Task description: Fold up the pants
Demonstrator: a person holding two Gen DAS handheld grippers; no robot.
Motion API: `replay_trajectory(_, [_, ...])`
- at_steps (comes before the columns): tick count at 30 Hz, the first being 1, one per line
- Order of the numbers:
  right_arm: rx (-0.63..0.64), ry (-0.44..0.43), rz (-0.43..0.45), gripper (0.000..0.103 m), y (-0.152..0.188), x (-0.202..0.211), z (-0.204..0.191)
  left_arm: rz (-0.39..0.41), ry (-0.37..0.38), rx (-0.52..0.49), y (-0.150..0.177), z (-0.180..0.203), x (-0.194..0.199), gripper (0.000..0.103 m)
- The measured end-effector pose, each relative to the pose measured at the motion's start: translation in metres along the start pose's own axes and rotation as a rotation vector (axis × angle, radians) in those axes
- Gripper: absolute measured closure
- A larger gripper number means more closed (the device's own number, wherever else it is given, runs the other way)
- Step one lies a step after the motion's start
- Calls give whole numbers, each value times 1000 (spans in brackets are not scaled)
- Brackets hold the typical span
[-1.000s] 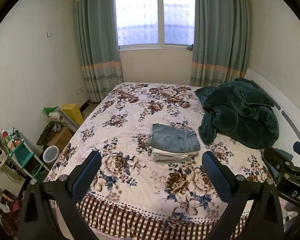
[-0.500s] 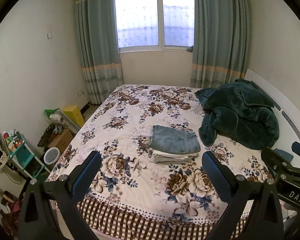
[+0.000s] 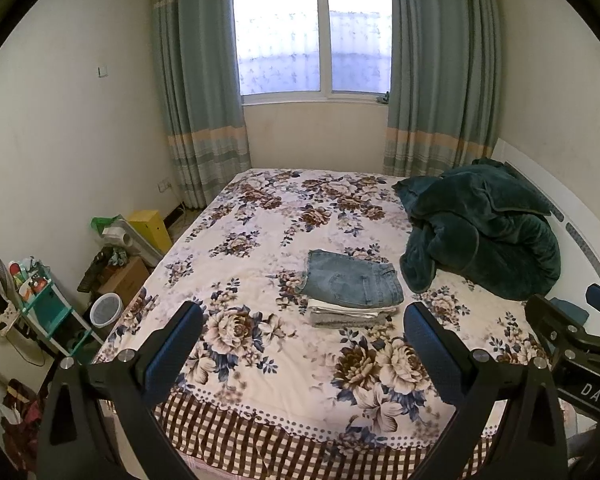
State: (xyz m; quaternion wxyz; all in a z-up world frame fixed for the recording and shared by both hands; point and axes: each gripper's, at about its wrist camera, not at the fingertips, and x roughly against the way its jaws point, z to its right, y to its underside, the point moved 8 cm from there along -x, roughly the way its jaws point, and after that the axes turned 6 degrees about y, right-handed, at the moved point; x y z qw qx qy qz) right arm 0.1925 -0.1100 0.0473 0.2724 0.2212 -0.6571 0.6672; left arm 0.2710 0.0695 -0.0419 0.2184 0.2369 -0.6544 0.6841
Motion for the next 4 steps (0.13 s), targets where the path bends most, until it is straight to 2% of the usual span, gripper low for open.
replay_trajectory(4, [0,1,2,0,1,0,1,2,0,5,-4,-3,-1,0])
